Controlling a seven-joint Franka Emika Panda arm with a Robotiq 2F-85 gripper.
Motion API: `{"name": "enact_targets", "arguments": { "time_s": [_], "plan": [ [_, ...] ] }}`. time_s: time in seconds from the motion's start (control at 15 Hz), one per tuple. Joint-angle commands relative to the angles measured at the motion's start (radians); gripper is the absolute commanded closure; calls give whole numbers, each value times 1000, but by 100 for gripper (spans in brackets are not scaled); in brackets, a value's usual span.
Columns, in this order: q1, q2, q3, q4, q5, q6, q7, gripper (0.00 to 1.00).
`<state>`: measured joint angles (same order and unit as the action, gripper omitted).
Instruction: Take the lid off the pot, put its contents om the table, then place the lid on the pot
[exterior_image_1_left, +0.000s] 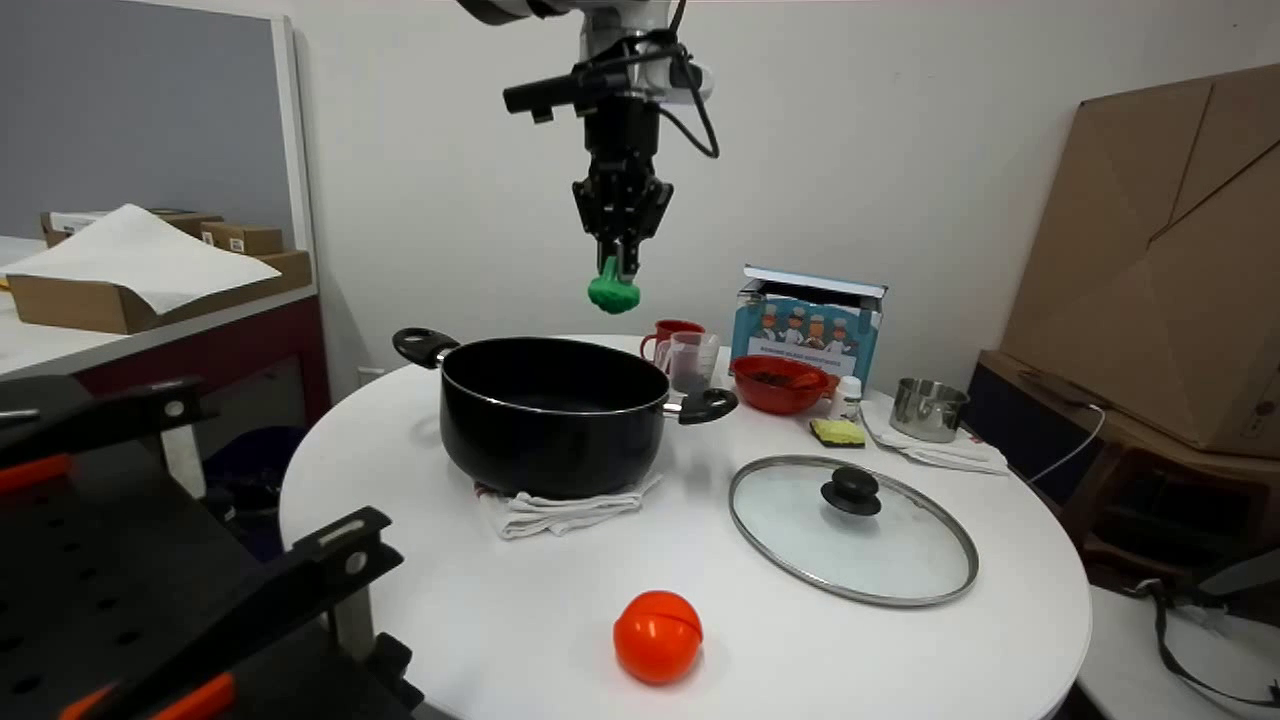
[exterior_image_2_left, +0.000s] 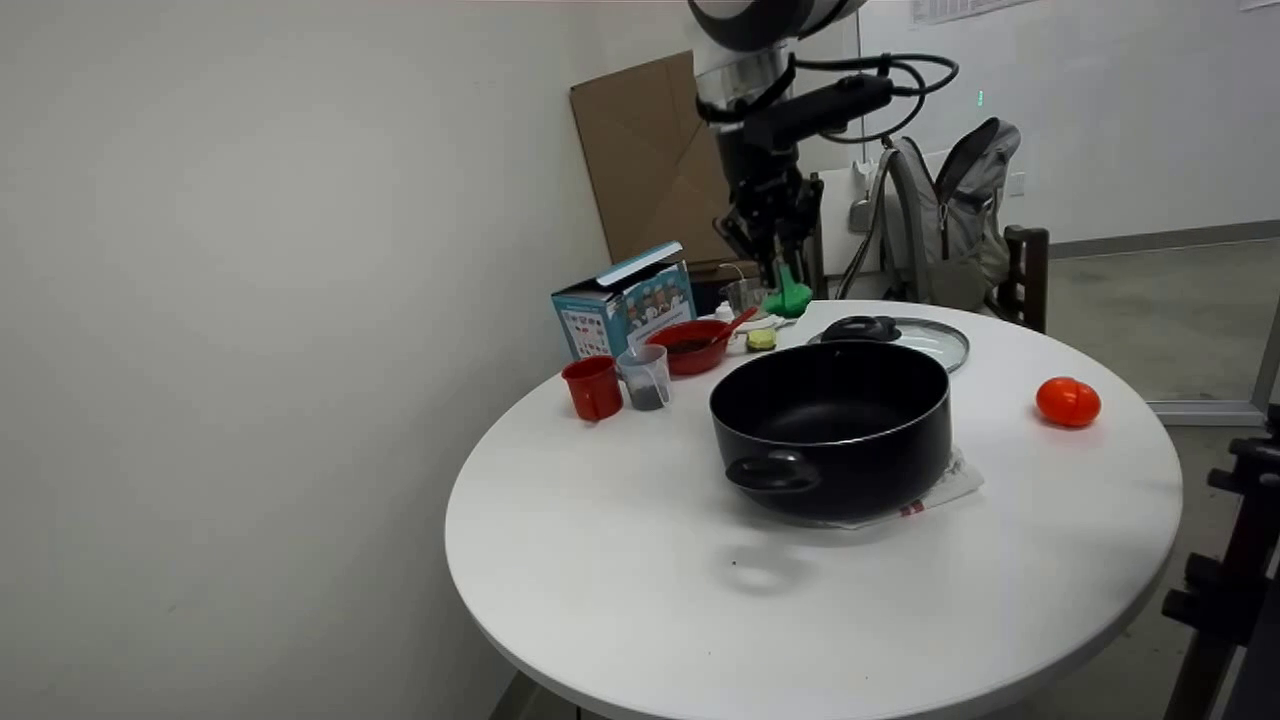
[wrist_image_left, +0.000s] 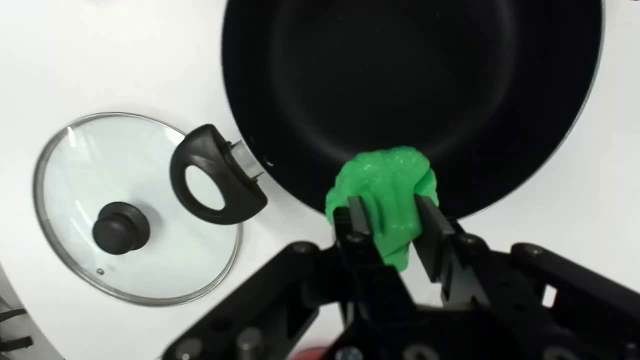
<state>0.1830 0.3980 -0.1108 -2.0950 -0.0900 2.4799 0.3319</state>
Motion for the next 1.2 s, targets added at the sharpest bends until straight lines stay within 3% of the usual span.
{"name": "enact_targets", "arguments": {
  "time_s": [0.0,0.27,0.6,1.13],
  "plan": [
    [-65,-157,-4,-100,-6,-27,-12,91],
    [-140,-187,-44,-131,-29,-30,33,91],
    [-216,-123,-93,-110,-36,-38,61,92],
    [-220,134,-92,54,-17,-63,71,92]
  ]
}}
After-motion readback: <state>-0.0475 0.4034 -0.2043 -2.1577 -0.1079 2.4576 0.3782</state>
